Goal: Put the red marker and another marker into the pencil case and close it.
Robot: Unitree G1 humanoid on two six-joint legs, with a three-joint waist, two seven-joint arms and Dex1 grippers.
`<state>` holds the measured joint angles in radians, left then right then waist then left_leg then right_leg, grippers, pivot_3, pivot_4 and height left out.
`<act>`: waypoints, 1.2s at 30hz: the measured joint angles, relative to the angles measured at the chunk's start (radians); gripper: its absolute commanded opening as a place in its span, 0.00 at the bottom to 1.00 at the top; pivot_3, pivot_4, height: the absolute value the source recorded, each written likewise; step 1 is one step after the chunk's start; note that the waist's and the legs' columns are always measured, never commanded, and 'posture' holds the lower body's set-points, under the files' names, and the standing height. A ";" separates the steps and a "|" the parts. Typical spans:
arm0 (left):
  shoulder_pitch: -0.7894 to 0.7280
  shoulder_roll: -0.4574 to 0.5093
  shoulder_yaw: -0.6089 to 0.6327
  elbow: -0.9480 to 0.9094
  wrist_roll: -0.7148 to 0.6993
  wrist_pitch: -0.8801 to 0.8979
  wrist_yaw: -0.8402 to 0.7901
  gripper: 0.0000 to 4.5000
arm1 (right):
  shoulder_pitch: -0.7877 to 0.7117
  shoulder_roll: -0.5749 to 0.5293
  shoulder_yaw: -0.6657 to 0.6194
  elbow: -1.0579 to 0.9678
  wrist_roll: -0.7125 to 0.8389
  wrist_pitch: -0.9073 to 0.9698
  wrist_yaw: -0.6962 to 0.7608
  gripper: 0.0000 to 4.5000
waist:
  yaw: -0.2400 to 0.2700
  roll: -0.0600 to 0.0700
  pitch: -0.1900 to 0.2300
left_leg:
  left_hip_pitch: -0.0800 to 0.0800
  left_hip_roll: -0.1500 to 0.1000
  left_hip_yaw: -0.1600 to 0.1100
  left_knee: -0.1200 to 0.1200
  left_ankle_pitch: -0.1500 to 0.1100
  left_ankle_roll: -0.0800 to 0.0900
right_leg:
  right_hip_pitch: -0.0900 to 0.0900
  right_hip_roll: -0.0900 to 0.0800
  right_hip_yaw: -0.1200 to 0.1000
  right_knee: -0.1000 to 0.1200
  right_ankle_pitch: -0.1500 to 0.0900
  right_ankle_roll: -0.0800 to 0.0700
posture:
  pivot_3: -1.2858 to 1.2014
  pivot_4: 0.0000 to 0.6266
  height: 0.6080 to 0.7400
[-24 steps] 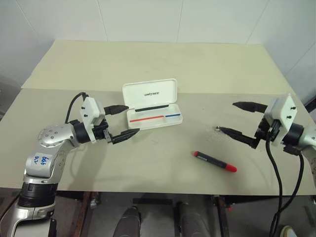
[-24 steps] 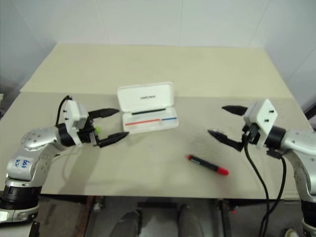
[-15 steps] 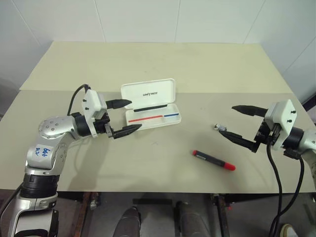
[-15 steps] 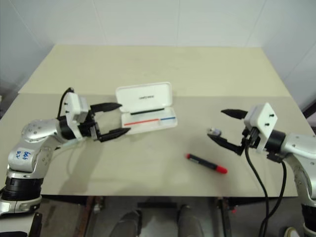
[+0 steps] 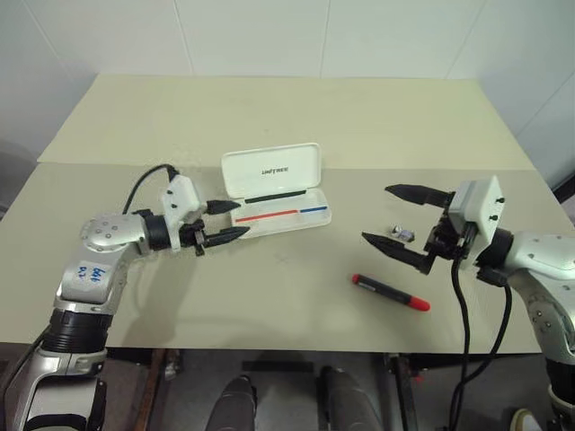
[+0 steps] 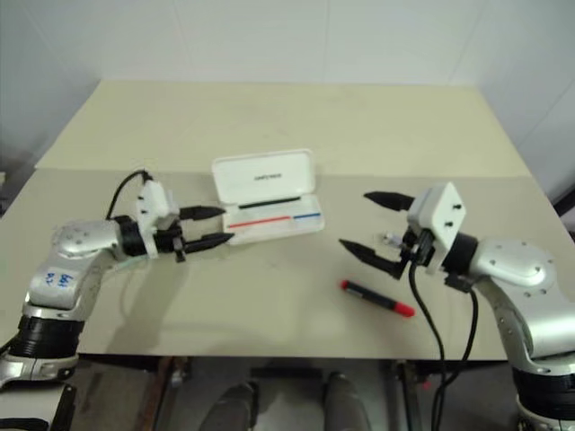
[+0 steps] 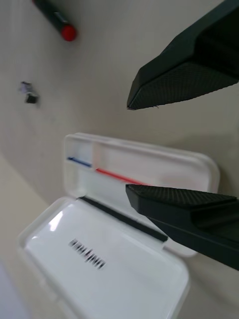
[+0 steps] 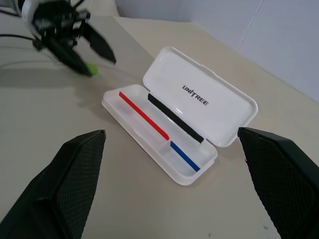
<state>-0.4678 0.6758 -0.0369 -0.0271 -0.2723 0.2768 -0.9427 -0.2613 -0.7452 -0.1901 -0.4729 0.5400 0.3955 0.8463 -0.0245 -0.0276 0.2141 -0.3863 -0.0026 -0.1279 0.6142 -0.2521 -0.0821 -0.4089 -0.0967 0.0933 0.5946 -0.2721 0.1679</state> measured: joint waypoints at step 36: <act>-0.255 -0.081 -0.195 0.391 0.250 -0.104 -0.095 0.17 | 0.047 0.044 -0.024 -0.229 0.042 0.098 -0.258 1.00 | -0.004 0.000 0.000 | 0.000 0.000 0.000 0.000 0.000 0.001 | -0.001 0.000 0.000 0.002 0.001 0.000 | 0.52 0.24 1.00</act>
<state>-0.7223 0.5945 -0.2320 0.3640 -0.0225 0.1732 -1.0377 -0.2144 -0.7012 -0.2139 -0.7022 0.5818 0.4932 0.5880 -0.0284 -0.0277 0.2140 -0.3862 -0.0026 -0.1277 0.6145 -0.2521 -0.0813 -0.4097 -0.0965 0.0934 0.5964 -0.2715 0.1681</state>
